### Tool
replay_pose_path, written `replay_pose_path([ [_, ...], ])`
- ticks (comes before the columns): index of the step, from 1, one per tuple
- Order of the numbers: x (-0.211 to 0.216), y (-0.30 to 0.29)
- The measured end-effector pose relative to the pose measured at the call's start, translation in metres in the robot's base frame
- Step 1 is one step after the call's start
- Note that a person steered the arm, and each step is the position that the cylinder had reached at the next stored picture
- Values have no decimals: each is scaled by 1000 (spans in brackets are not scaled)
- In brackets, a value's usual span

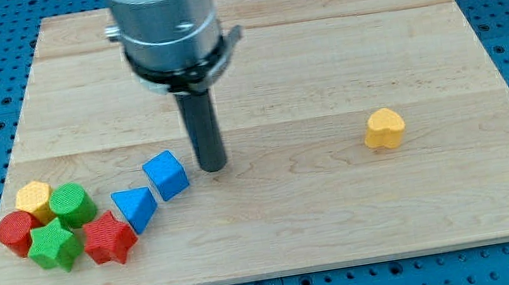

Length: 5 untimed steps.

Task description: Push the yellow heart to the green circle

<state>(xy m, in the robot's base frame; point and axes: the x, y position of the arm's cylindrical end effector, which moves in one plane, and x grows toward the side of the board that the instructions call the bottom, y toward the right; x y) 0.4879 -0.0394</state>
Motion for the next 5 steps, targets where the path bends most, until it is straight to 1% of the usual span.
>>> replay_pose_path([
  [1, 8, -15],
  [2, 11, -46],
  [3, 9, -47],
  [4, 14, 48],
  [5, 16, 197],
])
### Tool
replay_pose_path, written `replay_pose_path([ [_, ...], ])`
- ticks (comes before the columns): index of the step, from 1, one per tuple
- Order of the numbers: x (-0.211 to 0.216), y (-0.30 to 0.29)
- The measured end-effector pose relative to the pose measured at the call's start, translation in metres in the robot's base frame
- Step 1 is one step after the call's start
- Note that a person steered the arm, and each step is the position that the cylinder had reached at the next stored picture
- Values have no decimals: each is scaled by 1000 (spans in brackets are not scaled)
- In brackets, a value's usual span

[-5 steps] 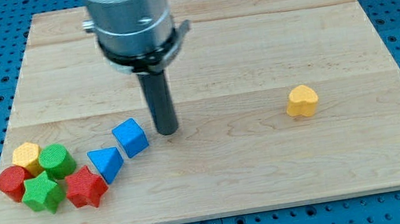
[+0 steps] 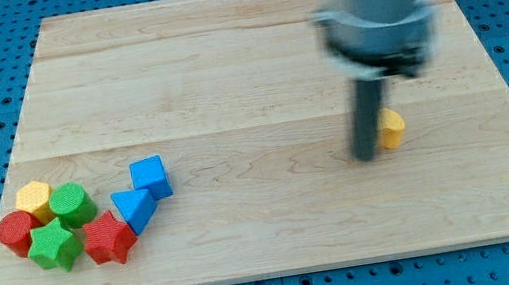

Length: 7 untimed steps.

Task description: Push the yellow heart to the green circle

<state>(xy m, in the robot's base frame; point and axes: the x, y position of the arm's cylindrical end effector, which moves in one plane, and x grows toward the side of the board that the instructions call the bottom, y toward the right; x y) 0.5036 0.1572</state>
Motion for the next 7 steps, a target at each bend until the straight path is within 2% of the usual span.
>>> replay_pose_path([
  [1, 14, 86],
  [2, -21, 106],
  [4, -47, 5],
  [5, -65, 19],
  [7, -65, -128],
])
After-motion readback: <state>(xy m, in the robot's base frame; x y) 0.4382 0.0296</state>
